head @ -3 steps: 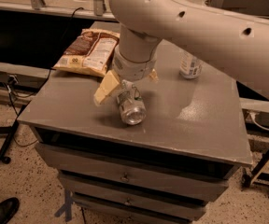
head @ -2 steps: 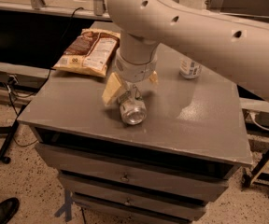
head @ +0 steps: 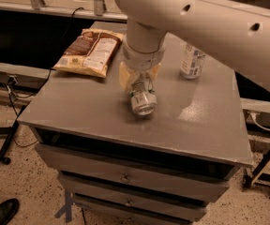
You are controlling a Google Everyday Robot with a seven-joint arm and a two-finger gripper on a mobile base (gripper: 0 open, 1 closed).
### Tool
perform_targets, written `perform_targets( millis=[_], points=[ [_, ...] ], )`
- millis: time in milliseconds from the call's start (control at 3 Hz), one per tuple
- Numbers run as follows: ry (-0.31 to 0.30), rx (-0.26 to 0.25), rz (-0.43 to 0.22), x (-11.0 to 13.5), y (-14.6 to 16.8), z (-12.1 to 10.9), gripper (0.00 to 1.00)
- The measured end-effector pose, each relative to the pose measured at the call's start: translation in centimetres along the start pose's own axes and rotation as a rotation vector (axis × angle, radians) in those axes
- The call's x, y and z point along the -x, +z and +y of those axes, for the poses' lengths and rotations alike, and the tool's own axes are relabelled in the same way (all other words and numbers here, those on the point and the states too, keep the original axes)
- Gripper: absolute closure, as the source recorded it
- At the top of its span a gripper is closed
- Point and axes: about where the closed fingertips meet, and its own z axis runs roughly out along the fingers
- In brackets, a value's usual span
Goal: Place 7up can upright
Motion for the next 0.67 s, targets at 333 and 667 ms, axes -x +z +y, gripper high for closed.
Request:
perform_targets(
  millis=[333,667],
  points=[
    [-0.028,0.056,-0.148,1.5,-4.5,-2.3,0.88],
    [-0.055,0.166,-0.296,2.9,-7.5,-4.3,1.0]
  ],
)
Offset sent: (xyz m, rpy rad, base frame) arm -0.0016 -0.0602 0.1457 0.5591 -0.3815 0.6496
